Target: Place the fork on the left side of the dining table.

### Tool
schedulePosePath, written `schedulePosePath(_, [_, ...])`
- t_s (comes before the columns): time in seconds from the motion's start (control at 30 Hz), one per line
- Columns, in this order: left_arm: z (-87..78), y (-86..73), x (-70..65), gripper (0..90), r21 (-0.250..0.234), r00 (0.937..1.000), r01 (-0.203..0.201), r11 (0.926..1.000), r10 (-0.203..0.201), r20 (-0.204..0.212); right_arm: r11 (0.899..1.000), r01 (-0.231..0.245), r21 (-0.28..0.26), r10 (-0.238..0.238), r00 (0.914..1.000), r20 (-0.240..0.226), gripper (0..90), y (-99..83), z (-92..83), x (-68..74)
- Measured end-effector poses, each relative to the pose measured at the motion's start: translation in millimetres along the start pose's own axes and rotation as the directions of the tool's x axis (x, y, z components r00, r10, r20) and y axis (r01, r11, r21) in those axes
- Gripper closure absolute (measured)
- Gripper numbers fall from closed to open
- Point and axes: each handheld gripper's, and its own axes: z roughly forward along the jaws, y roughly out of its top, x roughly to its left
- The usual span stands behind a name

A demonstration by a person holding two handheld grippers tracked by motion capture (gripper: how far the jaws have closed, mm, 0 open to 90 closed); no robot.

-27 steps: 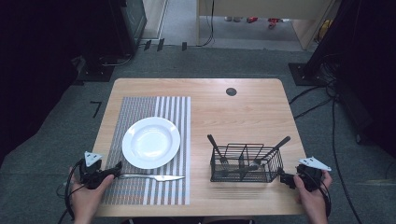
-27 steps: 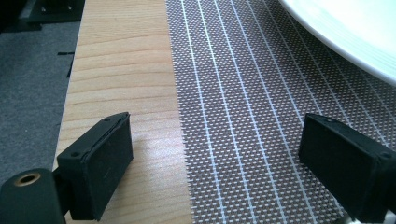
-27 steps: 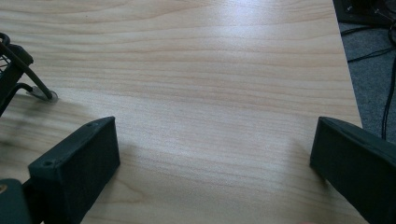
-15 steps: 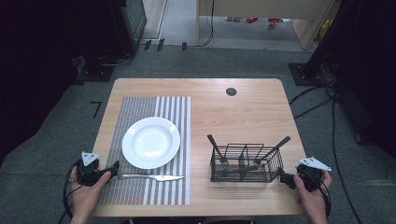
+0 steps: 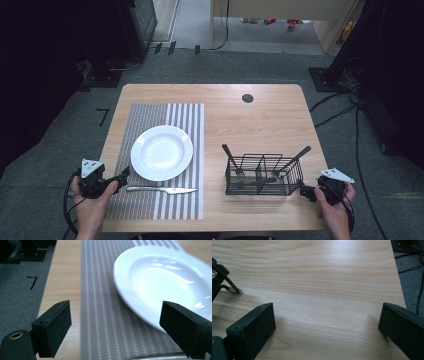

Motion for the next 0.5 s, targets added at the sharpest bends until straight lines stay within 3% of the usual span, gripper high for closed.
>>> schedulePosePath(0.13, [-1.7, 12.1, -22.8, 10.8, -0.014, 0.9988, -0.029, 0.9995, 0.030, 0.038, 1.000, 0.000, 0.000, 0.000, 1.0000, 0.000, 0.3, 0.1, 0.1, 0.1])
schedulePosePath(0.2, [-1.4, 14.3, -27.3, 10.8, -0.016, 0.9981, -0.035, 0.9993, 0.036, 0.050, 1.000, 0.000, 0.000, 0.000, 1.0000, 0.000, 0.2, 0.1, 0.1, 0.1])
schedulePosePath(0.23, [-0.5, 19.1, -36.4, 10.8, -0.020, 0.9964, -0.045, 0.9988, 0.047, 0.071, 1.000, 0.000, 0.000, 0.000, 1.0000, 0.001, 0.3, 0.1, 0.1, 0.1])
schedulePosePath(0.5, [6.3, 38.7, -69.8, 10.9, -0.035, 0.9874, -0.077, 0.9964, 0.081, 0.136, 1.000, 0.000, 0.000, 0.000, 1.0000, 0.000, 0.3, 0.1, 0.1, 0.1])
